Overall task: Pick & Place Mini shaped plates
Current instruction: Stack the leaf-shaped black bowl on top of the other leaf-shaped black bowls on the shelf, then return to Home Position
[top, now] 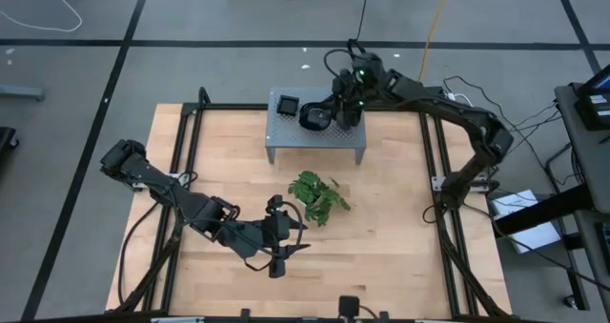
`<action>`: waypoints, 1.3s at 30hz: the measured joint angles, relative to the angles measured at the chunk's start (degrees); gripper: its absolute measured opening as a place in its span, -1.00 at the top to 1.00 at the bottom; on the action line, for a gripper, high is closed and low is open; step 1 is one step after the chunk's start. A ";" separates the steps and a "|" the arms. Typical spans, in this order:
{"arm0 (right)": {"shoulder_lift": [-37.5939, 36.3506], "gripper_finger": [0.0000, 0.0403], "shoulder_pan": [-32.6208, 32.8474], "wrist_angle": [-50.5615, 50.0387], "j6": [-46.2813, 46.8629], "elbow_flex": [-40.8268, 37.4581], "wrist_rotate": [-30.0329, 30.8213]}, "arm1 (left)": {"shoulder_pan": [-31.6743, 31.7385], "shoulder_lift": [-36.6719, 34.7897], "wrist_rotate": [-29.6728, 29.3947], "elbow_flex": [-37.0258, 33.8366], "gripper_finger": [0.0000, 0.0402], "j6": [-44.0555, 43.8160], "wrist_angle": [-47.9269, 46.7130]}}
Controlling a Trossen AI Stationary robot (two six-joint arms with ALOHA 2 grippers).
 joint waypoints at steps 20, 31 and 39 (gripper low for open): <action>3.57 0.99 -2.24 2.89 -6.50 1.23 1.51 | 1.09 0.00 0.00 0.00 0.00 0.00 0.07; 3.07 0.59 -2.11 2.72 -6.90 1.21 1.54 | 1.09 0.00 0.00 0.00 0.00 -0.07 0.07; -3.95 0.29 -1.45 1.30 -6.75 1.17 1.81 | 1.09 -0.19 0.02 0.00 0.00 1.36 0.12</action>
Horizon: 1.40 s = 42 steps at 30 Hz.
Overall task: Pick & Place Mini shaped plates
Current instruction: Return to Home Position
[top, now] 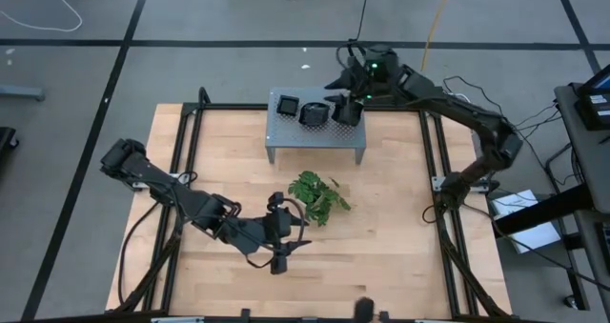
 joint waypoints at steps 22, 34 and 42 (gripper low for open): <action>-37.13 0.30 6.44 -10.03 12.73 -15.84 11.76 | -1.74 -7.71 0.27 -0.05 0.00 12.58 -10.77; -59.58 0.30 8.80 5.31 21.08 -45.00 16.31 | -0.36 -22.91 0.05 0.02 0.00 5.10 -25.26; -65.62 0.30 10.34 8.50 25.09 -54.93 16.28 | -0.71 -35.31 0.09 -0.26 0.00 3.51 -29.74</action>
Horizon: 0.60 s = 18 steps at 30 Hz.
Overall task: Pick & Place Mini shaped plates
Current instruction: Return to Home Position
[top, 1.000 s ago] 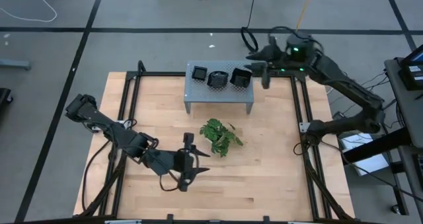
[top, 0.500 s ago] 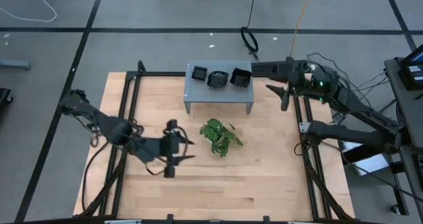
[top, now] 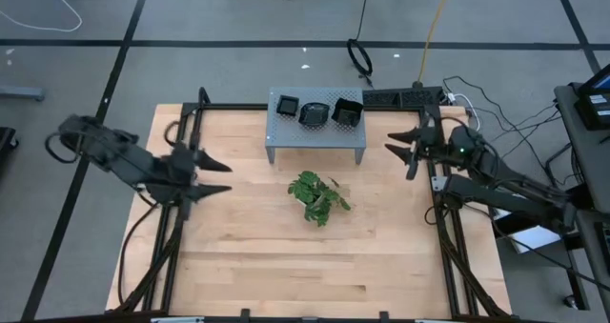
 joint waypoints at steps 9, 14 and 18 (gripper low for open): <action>-2.51 0.30 3.75 9.58 0.91 -10.08 -0.03 | -0.08 -9.43 -0.07 -7.20 0.00 -0.91 0.24; -2.90 0.30 6.29 22.70 2.70 -18.23 -0.02 | -0.08 -13.36 -1.82 -12.29 0.00 -4.09 0.52; -2.93 0.30 7.58 31.51 3.47 -23.31 -0.02 | -0.05 -16.42 -3.48 -15.49 0.00 -6.22 0.61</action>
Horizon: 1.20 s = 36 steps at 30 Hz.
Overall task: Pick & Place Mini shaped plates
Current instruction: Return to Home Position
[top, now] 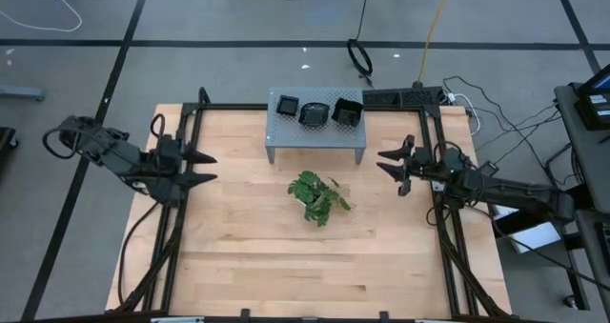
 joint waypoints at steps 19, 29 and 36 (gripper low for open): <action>0.02 0.30 0.61 3.54 -1.41 -3.48 1.53 | 0.00 -13.32 -2.68 -28.63 0.00 2.78 25.75; 0.02 0.30 0.61 3.54 -0.88 -3.57 1.46 | 0.00 -14.52 3.97 -49.57 0.00 2.75 55.56; 0.04 0.30 0.61 2.69 -0.17 -3.61 1.46 | 0.21 -14.52 5.47 -54.73 0.00 2.82 63.67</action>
